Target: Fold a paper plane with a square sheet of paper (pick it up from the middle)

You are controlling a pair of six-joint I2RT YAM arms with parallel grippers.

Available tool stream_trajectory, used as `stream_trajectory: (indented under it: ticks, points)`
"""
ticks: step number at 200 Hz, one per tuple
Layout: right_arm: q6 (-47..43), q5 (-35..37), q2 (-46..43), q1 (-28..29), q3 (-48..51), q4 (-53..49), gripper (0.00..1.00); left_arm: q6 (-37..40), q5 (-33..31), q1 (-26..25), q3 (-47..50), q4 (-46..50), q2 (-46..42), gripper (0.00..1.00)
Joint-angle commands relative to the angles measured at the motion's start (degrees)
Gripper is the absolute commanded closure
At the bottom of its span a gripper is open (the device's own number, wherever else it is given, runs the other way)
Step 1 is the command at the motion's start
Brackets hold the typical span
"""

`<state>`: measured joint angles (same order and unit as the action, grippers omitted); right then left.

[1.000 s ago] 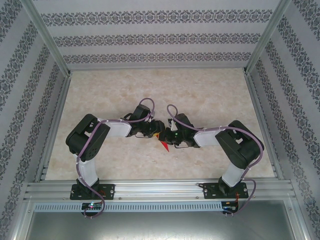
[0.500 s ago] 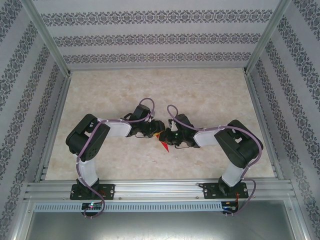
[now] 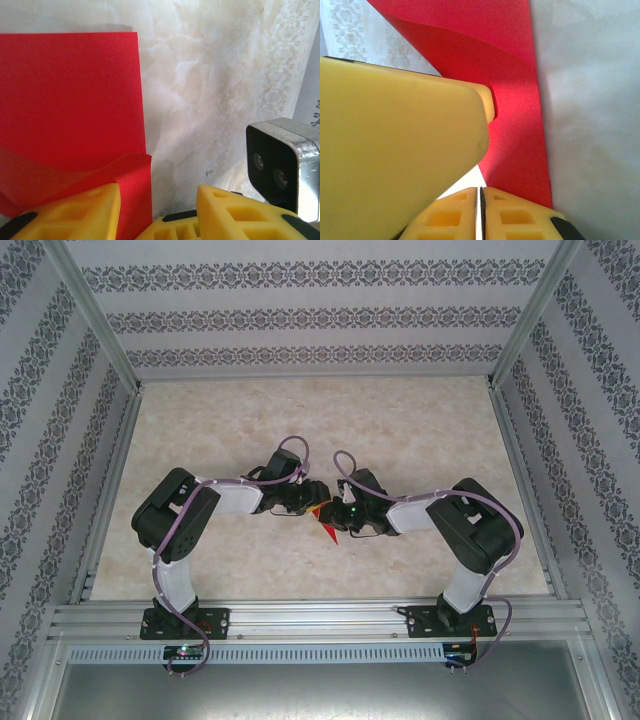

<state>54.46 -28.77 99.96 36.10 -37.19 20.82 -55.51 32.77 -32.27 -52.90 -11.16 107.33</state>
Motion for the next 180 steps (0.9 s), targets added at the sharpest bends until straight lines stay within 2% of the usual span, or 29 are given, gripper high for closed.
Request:
stream_trajectory:
  ticks: [1, 46, 129, 180]
  points:
    - [-0.9, 1.2, -1.4, -0.3, 1.5, -2.5, 0.88, 1.6, -1.5, -0.5, 0.5, 4.8, 1.4, 0.54]
    - [-0.9, 0.3, -5.6, -0.4, -0.1, -2.7, 0.88, 1.5, -1.5, -0.4, 0.3, 4.6, 1.8, 0.54]
    - [-0.7, 2.8, 1.1, -0.5, 4.3, -3.3, 0.91, 2.1, -1.4, -0.4, 0.2, 4.7, 1.3, 0.54]
    - [-0.3, 2.3, 1.3, -0.5, 5.7, -2.5, 0.93, 4.2, -2.2, -0.4, -0.9, 7.2, -0.4, 0.53]
